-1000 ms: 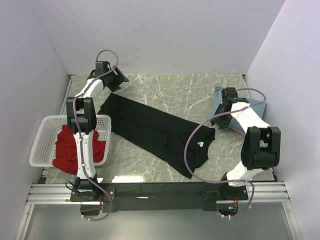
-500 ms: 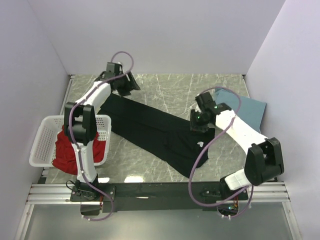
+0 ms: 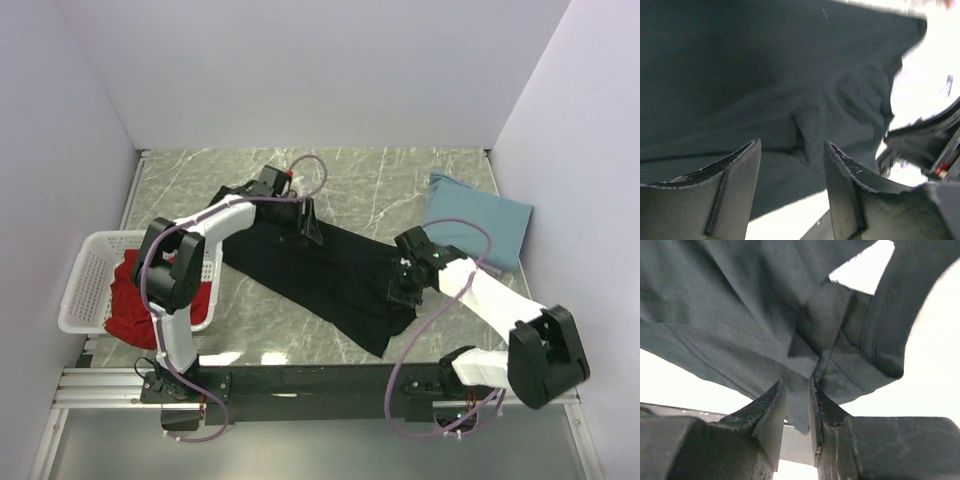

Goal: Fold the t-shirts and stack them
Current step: Fold the tshirt

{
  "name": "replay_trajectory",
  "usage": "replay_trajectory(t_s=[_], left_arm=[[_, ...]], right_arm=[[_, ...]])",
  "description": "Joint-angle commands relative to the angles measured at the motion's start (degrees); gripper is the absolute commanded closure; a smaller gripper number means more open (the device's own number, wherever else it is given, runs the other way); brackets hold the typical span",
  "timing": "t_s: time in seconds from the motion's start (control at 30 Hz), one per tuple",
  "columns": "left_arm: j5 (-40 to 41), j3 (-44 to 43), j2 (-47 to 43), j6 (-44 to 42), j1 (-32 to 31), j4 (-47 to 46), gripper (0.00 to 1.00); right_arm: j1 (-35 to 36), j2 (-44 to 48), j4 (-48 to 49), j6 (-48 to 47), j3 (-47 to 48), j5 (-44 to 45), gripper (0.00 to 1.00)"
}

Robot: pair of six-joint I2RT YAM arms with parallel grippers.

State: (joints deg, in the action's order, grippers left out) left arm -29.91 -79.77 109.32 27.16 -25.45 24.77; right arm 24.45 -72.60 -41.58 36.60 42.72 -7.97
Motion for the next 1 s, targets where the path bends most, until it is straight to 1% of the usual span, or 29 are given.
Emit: replay_trajectory(t_s=[0.0,0.1,0.2,0.33,0.43,0.53,0.67,0.77,0.83,0.97], left_arm=[[-4.8,1.5,-3.6,-2.1,-1.9,-0.3,0.42],[-6.0,2.8,-3.9,-1.8,-3.8,0.0,0.43],[-4.8,3.9,-3.7,-2.3,-8.6,0.7,0.42],[-3.0,5.7,-3.2,-2.1,-11.8,1.1,0.44],[-3.0,6.7,-3.1,-1.1,-13.0,0.2,0.47],[-1.8,6.2,-2.0,-0.5,-14.3,0.0,0.48],[2.8,4.1,-0.1,0.3,-14.9,3.0,0.53],[6.3,3.9,-0.7,1.3,-15.0,4.0,0.53],[8.5,3.8,-1.1,1.4,-15.0,4.5,0.51],[6.3,3.4,-0.3,1.8,-15.1,3.2,0.47]], right_arm=[[-0.2,5.2,1.3,5.1,-1.8,1.1,0.68],[-0.1,7.7,0.9,6.7,-3.4,1.6,0.68],[-0.1,9.5,0.9,8.0,-5.0,2.0,0.68],[-0.2,11.0,0.9,9.4,-5.9,2.0,0.68],[-0.2,12.2,0.9,10.0,-6.9,1.8,0.68],[-0.1,13.4,0.8,10.3,-7.7,1.7,0.68],[-0.1,14.1,0.8,10.7,-8.4,1.9,0.68],[-0.2,14.5,1.2,10.9,-8.8,1.6,0.68],[-0.1,14.6,1.4,10.9,-9.1,1.5,0.68],[-0.2,14.4,1.8,10.9,-9.5,1.1,0.68]])
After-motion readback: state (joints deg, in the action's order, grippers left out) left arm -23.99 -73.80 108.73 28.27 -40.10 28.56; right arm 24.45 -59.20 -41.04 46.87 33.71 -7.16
